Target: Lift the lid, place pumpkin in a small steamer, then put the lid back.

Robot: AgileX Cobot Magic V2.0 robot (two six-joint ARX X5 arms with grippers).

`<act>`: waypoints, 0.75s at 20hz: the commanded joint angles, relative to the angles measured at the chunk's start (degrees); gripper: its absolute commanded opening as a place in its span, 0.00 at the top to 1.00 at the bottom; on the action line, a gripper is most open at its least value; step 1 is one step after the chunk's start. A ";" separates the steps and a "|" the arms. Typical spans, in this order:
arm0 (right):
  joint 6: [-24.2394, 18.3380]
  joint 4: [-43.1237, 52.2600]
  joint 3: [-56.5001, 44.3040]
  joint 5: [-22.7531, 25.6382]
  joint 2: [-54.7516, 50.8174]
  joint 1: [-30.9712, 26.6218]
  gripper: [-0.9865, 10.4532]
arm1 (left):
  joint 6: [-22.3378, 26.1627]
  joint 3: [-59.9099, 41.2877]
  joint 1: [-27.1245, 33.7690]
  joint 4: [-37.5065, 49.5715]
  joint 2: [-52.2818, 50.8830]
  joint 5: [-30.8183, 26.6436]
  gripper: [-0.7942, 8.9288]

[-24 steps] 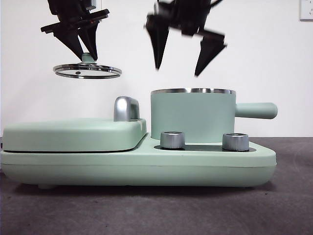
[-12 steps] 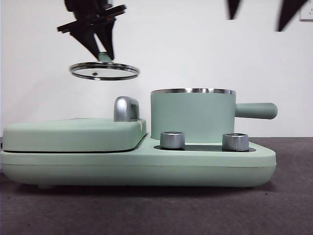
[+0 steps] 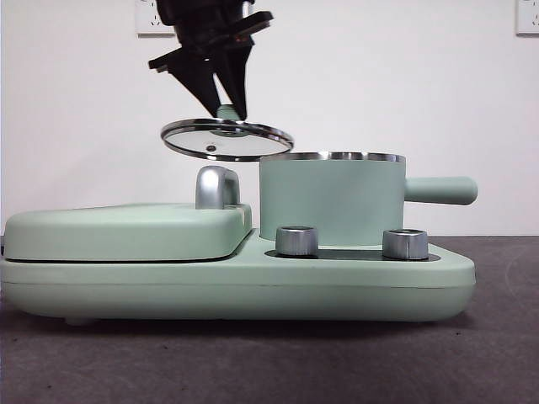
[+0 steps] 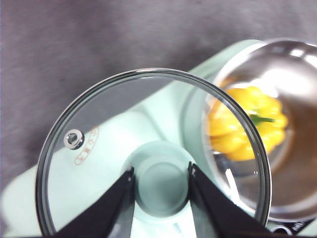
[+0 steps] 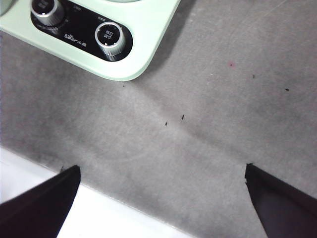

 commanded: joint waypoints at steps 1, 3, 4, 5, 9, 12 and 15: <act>2.56 -4.63 -1.20 0.15 -5.68 0.31 0.44 | -0.42 1.57 -1.84 1.68 0.79 0.09 0.91; 4.35 -4.63 -2.08 0.11 -11.17 0.31 0.44 | -0.20 1.57 -3.48 3.43 0.79 0.09 0.91; 5.03 -4.63 -2.21 -0.09 -13.22 0.31 0.44 | -0.20 1.57 -4.13 3.98 0.79 0.09 0.91; 5.31 -4.63 -2.21 -0.07 -14.75 0.31 0.44 | -0.20 1.57 -4.85 4.31 0.79 0.09 0.91; 6.47 -4.63 -2.21 -0.04 -18.18 0.31 0.44 | 0.94 1.55 -9.05 7.23 0.79 0.09 0.91; 6.47 -4.63 -2.21 0.00 -18.18 0.31 0.44 | 1.57 1.51 -11.72 8.31 0.79 0.09 0.91; 6.47 -4.63 -2.21 0.00 -18.18 0.31 0.44 | 1.60 1.46 -13.09 8.31 0.79 0.04 0.91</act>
